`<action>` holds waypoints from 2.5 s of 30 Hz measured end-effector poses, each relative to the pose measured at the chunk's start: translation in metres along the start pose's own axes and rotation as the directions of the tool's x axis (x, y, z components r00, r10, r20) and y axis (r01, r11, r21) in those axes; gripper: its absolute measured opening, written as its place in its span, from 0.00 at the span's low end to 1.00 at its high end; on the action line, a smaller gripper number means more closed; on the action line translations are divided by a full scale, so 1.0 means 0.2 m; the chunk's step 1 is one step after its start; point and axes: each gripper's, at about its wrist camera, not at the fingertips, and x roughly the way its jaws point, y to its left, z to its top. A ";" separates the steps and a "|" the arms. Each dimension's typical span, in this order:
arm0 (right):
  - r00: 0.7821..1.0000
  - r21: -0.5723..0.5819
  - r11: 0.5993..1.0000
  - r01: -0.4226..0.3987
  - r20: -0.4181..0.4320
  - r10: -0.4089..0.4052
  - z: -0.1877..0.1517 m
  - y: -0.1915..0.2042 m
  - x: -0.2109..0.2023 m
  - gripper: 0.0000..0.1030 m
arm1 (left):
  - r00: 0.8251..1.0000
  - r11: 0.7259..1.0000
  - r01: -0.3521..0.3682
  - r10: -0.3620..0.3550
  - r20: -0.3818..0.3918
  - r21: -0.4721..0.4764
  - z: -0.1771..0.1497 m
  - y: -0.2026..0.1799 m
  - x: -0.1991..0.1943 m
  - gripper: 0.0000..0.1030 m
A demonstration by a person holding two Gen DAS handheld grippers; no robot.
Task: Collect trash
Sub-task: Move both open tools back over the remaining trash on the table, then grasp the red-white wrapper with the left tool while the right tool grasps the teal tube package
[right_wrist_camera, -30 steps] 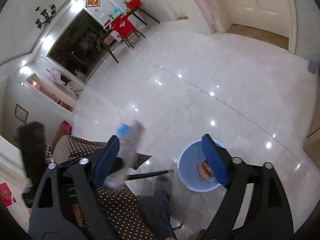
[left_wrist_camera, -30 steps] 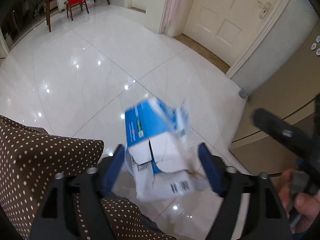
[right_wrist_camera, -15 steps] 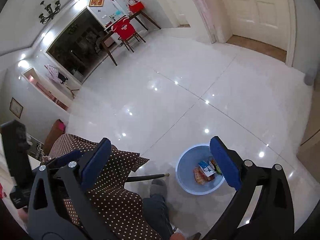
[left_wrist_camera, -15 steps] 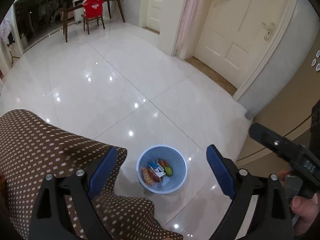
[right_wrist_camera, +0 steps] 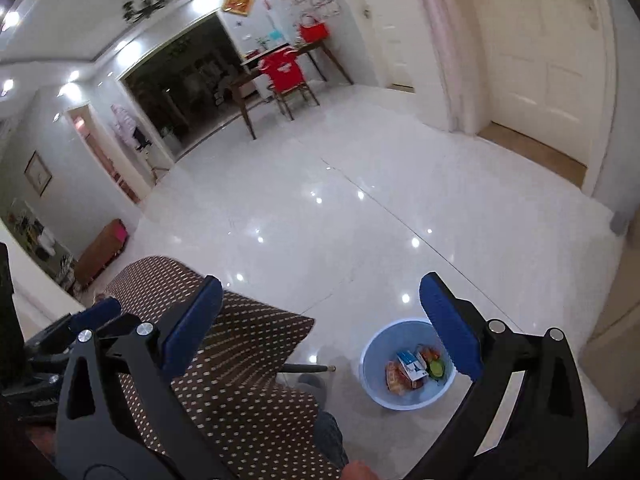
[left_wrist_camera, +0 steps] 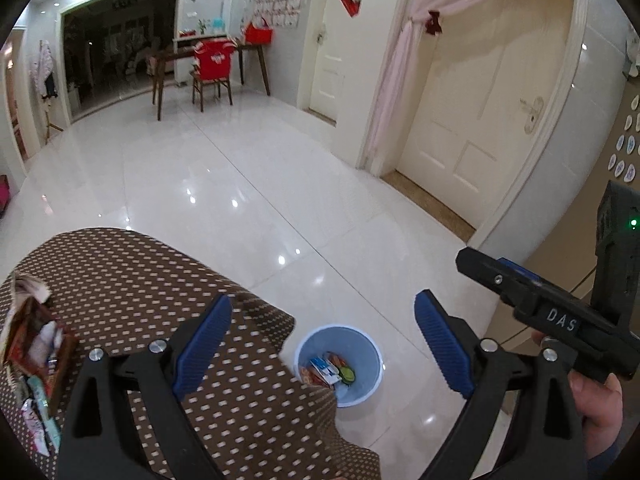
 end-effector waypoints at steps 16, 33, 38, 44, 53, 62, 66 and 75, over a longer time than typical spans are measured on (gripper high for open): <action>0.977 -0.207 0.960 -0.188 -0.142 0.160 -0.16 0.68 0.08 0.94 | 0.981 0.981 -0.134 0.152 0.123 -0.143 -0.27 0.48 -0.49 0.88; 0.927 -0.380 0.865 -0.327 -0.308 0.214 -0.56 1.35 0.21 0.94 | 0.943 0.890 -0.307 0.332 0.016 -0.336 -0.70 1.14 -0.70 0.88; 0.915 -0.414 0.843 -0.344 -0.348 0.203 -0.65 1.48 0.26 0.94 | 0.933 0.875 -0.355 0.355 -0.062 -0.330 -0.78 1.25 -0.61 0.88; 0.910 -0.426 0.837 -0.344 -0.371 0.185 -0.69 1.50 0.30 0.94 | 0.927 0.873 -0.376 0.353 -0.128 -0.312 -0.80 1.34 -0.49 0.80; 0.899 -0.436 0.829 -0.350 -0.406 0.166 -0.77 1.53 0.38 0.94 | 0.945 0.895 -0.327 0.300 -0.132 -0.304 -0.78 1.41 -0.40 0.14; 0.874 -0.493 0.773 -0.399 -0.459 0.158 -0.94 1.70 0.49 0.94 | 0.946 0.878 -0.321 0.310 -0.091 -0.354 -0.91 1.40 -0.57 0.13; 0.881 -0.547 0.737 -0.398 -0.452 0.141 -1.03 1.81 0.54 0.82 | 0.939 0.857 -0.338 0.334 -0.081 -0.388 -0.98 1.43 -0.67 0.13; 0.921 -0.702 0.620 -0.351 -0.377 0.095 -1.20 1.97 0.55 0.29 | 0.930 0.808 -0.352 0.360 -0.077 -0.472 -1.10 1.47 -0.82 0.13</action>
